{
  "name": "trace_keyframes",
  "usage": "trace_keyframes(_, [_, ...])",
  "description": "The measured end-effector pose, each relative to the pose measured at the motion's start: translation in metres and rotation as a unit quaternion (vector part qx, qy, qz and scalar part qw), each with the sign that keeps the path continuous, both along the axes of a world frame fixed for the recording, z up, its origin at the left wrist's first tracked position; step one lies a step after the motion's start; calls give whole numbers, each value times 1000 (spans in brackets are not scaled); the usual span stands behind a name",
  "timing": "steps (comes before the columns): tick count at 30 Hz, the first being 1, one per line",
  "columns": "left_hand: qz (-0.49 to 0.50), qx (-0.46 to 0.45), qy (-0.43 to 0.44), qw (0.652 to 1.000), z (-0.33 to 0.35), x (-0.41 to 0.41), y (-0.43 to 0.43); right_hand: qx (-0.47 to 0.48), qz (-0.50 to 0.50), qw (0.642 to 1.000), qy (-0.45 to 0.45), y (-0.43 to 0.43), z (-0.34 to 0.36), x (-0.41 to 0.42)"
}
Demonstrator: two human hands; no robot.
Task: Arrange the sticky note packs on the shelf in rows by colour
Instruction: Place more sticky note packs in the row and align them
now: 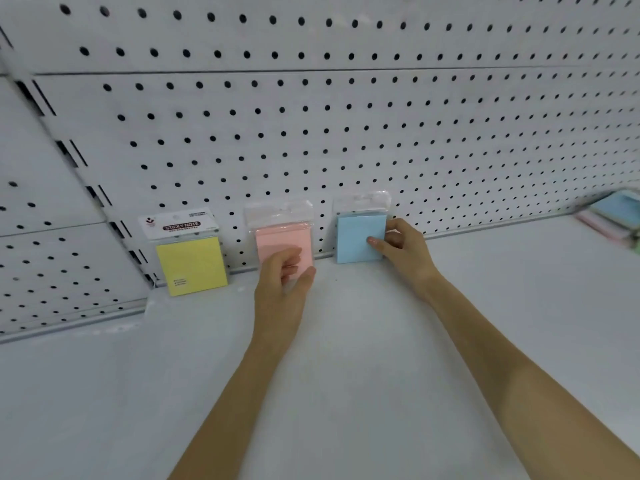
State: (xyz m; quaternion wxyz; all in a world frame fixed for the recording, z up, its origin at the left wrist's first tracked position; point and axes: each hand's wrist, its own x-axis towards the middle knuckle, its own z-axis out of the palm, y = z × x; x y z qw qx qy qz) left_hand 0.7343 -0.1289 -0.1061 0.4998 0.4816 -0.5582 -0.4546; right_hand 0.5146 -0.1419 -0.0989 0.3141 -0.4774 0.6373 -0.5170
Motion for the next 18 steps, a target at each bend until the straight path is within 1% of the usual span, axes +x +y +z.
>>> trace_keyframes(6, [8,-20,-29,999,-4,0,-3,-19,-2,1000,9,2,2,-1])
trace_keyframes(15, [23,-30,-37,999,-3,2,-2,6,-34,999,32,-2,-3,-4])
trace_keyframes(17, [26,-33,-57,997,-1,3,-1,7,-31,999,15,0,0,-6])
trace_keyframes(18, [20,-39,-86,995,0,3,0,13,-27,1000,4,2,2,-8])
